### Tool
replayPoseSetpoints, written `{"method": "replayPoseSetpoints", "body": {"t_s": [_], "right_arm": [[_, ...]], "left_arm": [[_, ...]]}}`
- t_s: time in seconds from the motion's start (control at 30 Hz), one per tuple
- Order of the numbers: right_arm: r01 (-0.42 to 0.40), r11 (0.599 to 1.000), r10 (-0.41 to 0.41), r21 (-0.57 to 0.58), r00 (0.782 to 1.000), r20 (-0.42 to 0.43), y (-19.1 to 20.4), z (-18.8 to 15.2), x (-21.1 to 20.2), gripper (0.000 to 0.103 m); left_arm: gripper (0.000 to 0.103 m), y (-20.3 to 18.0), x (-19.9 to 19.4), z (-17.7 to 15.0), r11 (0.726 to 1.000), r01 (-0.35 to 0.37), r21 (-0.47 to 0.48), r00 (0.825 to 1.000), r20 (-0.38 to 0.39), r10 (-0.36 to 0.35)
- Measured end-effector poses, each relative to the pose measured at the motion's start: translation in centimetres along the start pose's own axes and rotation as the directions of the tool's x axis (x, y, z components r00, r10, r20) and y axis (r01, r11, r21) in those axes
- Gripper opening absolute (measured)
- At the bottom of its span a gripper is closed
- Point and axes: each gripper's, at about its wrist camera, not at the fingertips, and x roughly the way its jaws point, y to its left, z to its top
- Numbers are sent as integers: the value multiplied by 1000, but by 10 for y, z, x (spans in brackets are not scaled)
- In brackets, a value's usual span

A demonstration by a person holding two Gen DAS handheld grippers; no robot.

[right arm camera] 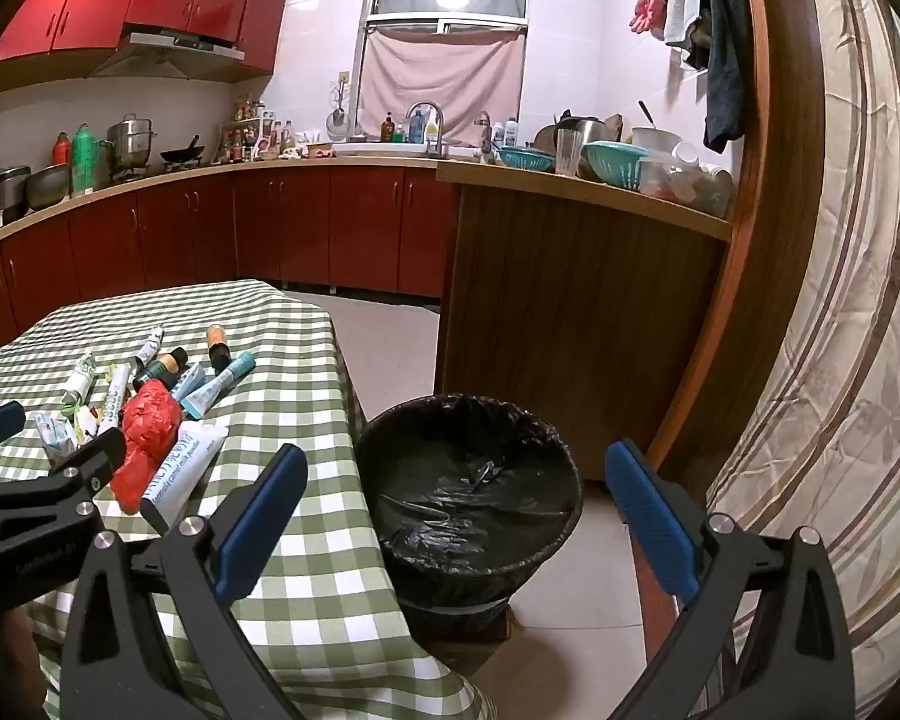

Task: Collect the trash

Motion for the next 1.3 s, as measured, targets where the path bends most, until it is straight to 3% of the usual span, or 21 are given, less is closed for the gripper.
{"method": "replayPoseSetpoints", "body": {"t_s": [1.3], "right_arm": [[0, 1000, 0, 0, 1000, 5, 0, 0, 0, 97]], "left_arm": [[99, 7, 1, 0, 1000, -10, 1, 1000, -9, 10]]}}
